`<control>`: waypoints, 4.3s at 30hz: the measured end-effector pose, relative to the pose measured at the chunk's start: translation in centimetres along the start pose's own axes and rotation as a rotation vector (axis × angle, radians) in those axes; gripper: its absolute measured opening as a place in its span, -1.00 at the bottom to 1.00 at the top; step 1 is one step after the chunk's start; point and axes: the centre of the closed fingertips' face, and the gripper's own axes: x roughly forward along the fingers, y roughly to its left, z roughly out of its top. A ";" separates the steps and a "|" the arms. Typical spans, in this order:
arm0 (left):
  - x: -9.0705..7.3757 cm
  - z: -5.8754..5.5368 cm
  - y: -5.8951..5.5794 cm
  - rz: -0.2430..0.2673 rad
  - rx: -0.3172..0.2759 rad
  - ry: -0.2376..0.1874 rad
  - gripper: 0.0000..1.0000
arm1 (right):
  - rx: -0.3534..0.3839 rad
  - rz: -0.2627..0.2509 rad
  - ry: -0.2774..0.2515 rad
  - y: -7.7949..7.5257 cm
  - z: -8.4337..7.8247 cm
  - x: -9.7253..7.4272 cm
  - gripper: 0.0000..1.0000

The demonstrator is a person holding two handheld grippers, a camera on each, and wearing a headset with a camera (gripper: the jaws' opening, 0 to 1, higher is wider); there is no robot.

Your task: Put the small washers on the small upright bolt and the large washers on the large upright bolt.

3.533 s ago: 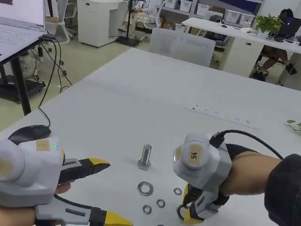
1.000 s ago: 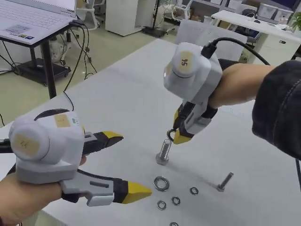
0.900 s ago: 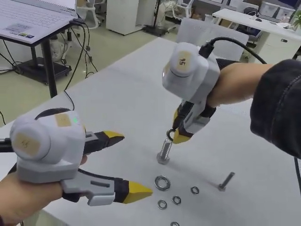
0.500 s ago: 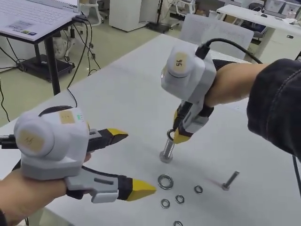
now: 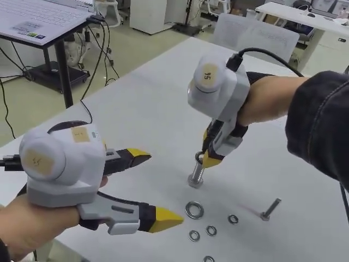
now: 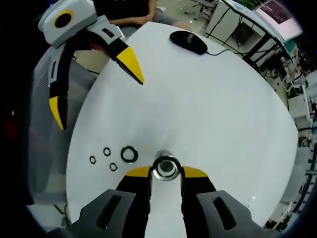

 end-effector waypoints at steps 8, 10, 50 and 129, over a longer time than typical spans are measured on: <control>0.1 0.0 -0.1 -0.006 -0.004 0.003 0.56 | 0.003 0.002 0.007 0.1 -0.2 0.2 -0.55; 0.1 -0.1 -0.1 -0.008 -0.003 0.005 0.55 | 0.002 0.003 0.006 0.1 -0.1 0.2 -0.55; 0.0 -0.5 0.3 -0.002 -0.019 0.011 0.54 | 0.030 0.040 0.002 0.2 -0.3 3.4 -0.55; 0.3 -0.4 0.0 -0.022 -0.014 0.008 0.54 | 0.108 -0.014 -0.013 0.0 -2.2 3.5 -0.11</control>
